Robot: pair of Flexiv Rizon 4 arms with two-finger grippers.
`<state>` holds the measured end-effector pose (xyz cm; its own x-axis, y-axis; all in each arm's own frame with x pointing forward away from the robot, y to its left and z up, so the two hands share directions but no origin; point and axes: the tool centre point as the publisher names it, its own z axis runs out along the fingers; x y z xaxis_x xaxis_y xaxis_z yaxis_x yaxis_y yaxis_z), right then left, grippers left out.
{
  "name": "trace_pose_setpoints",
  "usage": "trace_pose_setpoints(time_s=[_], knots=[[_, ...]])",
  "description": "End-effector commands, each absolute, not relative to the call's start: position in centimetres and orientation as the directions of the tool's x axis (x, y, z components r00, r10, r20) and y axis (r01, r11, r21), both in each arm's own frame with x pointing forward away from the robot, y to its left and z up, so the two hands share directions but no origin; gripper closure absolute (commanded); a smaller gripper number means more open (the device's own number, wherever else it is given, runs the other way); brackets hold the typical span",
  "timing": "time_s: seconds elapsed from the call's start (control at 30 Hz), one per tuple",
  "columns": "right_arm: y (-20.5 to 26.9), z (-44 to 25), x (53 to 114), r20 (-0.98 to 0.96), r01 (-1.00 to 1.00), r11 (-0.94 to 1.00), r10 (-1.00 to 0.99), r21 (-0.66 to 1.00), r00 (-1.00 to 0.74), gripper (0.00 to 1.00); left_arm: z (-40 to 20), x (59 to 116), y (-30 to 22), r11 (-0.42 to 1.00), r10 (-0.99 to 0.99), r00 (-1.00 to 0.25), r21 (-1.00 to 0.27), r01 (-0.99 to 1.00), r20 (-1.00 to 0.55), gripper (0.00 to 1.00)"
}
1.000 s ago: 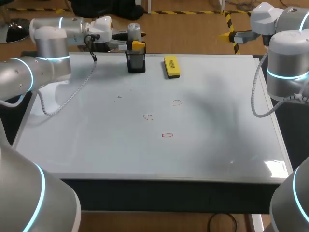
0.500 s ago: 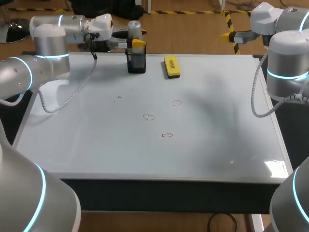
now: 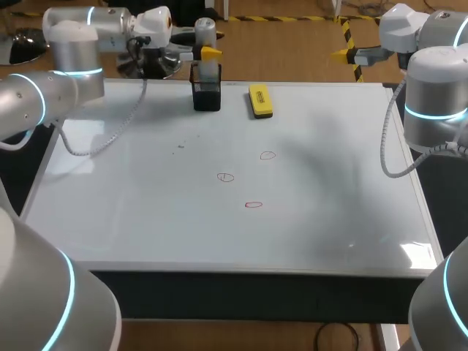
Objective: Pick up the inspection probe, press it on each red-marked spot on the whiteboard one by one, put down the probe, pick up the eraser, and wipe off all the red marks.
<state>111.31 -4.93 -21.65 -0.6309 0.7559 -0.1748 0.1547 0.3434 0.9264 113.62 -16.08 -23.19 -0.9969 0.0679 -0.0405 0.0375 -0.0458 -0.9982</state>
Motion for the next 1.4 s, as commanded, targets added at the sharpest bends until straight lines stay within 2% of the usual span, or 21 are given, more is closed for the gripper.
trace_pose_setpoints(time_s=[0.03, 0.43, 0.67, 1.07, 1.4], knots=[[-4.9, -21.6, 111.4, -0.175, 0.156, 0.344, 0.755, 0.926, -0.632, 0.00, -21.5, 112.6, -15.8, -0.028, 0.047, -0.997, -0.998, 0.052, -0.053, 1.00], [-4.9, -21.6, 111.4, -0.175, 0.156, 0.344, 0.755, 0.926, -0.632, 0.00, -18.7, 112.4, -15.5, -0.038, 0.046, -0.991, -0.992, 0.121, -0.123, 1.00], [-4.9, -21.6, 111.4, -0.175, 0.156, 0.344, 0.755, 0.926, -0.632, 0.00, -17.4, 112.2, -14.8, -0.003, 0.030, -0.996, -0.997, 0.080, -0.080, 1.00], [-4.9, -21.6, 111.4, -0.175, 0.156, 0.344, 0.755, 0.926, -0.632, 0.00, -14.8, 108.6, -12.3, -0.021, 0.014, -0.999, -0.999, 0.045, -0.045, 1.00], [-4.9, -21.6, 111.4, -0.175, 0.156, 0.344, 0.755, 0.926, -0.632, 0.00, -14.5, 105.6, -9.3, -0.007, -0.029, -0.996, -0.997, 0.083, -0.083, 1.00]])
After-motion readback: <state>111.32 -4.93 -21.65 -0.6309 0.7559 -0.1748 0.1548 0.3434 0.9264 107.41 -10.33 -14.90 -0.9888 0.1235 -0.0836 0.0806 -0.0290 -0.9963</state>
